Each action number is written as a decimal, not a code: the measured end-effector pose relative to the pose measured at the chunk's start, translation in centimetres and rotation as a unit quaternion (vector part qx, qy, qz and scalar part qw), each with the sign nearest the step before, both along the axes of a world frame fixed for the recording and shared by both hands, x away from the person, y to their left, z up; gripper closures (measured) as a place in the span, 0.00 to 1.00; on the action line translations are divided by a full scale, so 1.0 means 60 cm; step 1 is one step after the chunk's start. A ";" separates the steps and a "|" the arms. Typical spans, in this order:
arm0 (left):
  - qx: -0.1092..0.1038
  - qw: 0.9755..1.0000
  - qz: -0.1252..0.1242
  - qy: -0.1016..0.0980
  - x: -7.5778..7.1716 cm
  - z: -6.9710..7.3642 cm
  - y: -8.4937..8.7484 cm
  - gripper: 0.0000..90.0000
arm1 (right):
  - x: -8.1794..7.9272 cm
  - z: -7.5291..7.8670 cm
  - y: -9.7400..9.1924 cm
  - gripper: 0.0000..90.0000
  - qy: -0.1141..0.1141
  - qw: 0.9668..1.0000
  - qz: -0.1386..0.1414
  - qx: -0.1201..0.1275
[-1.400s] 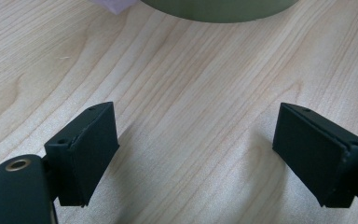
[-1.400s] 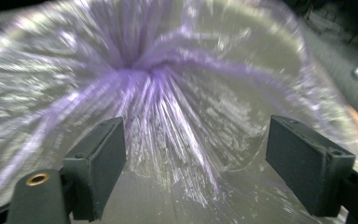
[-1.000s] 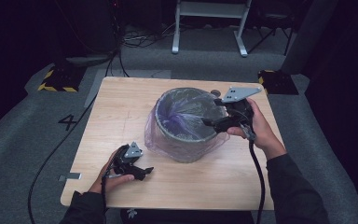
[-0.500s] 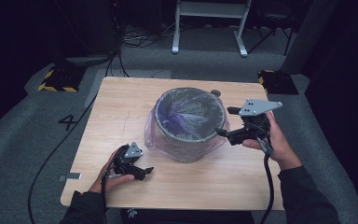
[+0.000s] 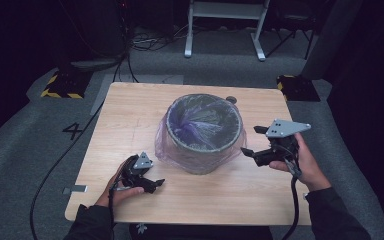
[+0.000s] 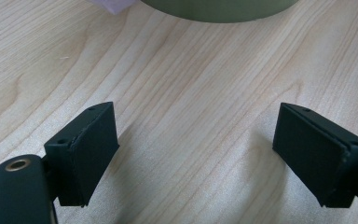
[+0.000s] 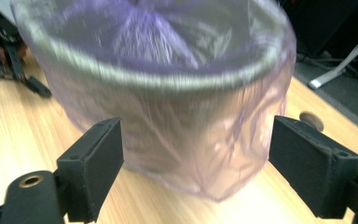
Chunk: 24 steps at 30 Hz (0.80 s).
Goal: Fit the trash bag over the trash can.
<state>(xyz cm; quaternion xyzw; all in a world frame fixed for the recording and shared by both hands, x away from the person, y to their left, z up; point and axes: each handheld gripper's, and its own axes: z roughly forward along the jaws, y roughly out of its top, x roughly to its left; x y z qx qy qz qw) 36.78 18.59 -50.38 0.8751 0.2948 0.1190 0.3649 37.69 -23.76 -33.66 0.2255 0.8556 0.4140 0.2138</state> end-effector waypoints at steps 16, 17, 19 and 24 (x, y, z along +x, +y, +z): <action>0.000 1.000 0.000 0.000 0.000 0.000 0.000 0.15 | -0.013 -0.105 -0.032 0.20 0.041 0.995 -0.029 -0.084; 0.000 1.000 0.000 0.000 0.000 0.000 0.000 0.15 | -0.015 -0.113 -0.033 0.20 0.045 0.995 -0.029 -0.088; 0.000 1.000 0.000 0.000 0.000 0.000 0.000 0.15 | -0.017 -0.129 -0.035 0.20 0.054 0.993 -0.029 -0.098; 0.001 1.000 0.001 0.000 -0.001 0.000 0.000 0.15 | -0.023 -0.161 -0.045 0.21 0.060 0.992 -0.038 -0.108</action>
